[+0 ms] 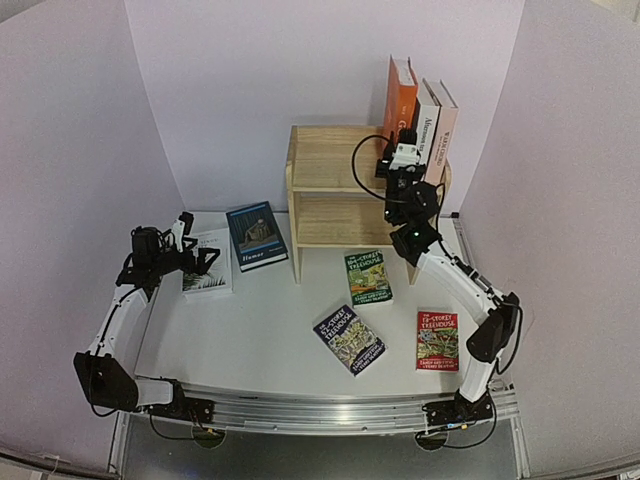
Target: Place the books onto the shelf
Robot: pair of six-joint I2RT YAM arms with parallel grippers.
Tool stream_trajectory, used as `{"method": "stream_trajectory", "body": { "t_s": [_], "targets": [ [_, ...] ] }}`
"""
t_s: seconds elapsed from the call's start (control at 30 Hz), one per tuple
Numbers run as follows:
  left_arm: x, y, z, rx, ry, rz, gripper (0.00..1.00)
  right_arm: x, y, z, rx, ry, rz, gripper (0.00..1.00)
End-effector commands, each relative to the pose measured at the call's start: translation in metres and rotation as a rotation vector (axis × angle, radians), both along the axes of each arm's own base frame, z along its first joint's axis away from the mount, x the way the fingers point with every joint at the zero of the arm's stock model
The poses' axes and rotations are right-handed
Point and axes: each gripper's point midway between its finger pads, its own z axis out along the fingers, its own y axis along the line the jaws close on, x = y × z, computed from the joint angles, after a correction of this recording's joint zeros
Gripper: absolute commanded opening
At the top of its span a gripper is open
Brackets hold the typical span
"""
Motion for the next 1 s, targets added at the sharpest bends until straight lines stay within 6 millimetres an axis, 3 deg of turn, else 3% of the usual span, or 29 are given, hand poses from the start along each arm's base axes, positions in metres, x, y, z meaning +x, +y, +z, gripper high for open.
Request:
{"method": "stream_trajectory", "body": {
  "t_s": [0.0,0.37,0.97],
  "targets": [
    [-0.003,-0.004,0.009,-0.001,-0.02,-0.026,1.0,-0.018,-0.02,0.023,0.07,-0.066,-0.049,0.33],
    [-0.004,-0.005,0.012,-0.003,-0.027,-0.031,1.0,-0.011,-0.016,0.034,0.017,-0.094,-0.105,0.28],
    [-0.006,-0.007,0.012,-0.014,-0.021,-0.039,1.0,-0.021,-0.026,0.027,-0.025,-0.057,-0.133,0.39]
  ]
}}
